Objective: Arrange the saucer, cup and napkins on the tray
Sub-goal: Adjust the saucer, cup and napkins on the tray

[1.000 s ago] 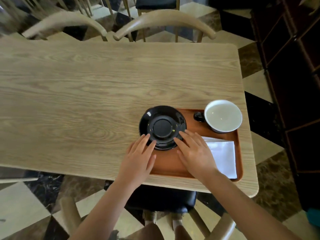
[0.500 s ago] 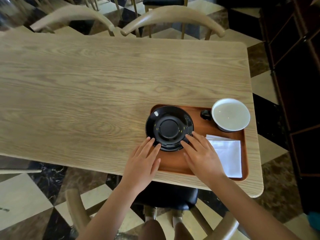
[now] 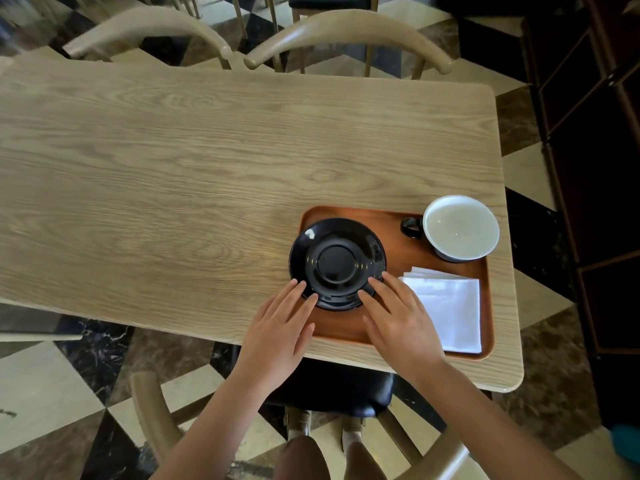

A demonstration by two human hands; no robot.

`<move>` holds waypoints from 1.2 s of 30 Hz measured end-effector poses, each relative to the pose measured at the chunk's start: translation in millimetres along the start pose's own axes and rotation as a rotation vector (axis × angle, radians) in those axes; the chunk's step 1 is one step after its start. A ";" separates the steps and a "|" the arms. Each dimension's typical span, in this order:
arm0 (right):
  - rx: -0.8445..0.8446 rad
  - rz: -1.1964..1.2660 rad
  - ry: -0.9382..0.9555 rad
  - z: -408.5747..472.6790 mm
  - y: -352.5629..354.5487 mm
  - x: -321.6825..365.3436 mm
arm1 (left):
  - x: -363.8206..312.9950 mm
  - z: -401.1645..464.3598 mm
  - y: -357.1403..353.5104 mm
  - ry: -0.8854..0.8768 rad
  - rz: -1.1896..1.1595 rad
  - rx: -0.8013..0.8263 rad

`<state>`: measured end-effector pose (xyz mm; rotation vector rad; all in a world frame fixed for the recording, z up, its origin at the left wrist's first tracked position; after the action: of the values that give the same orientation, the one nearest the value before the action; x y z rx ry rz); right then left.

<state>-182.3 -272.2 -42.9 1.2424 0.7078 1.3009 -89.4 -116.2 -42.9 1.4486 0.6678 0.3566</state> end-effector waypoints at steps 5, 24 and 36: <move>0.016 -0.009 -0.001 -0.1 0.4 -1.2 | -1.2 0.0 -1.2 -0.004 0.020 -0.013; -0.191 -0.052 -0.347 27.1 87.8 -138.2 | -126.1 149.6 24.2 -0.314 -0.079 -0.236; -0.167 0.052 -0.365 13.5 68.4 -146.2 | -130.1 159.3 7.3 -0.308 -0.223 -0.225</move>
<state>-221.0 -426.3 -11.0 1.3211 0.3023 1.1084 -90.9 -319.6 -11.6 1.1689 0.5139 0.0307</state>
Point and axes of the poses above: each hand's wrist, its own z-axis towards the middle knuckle, its own y-axis out of the back of the hand, x = y × z, the point moved 5 cm from there along z, towards the middle knuckle, and after that the axes turned 7 degrees about -x, right-handed, at the moved point
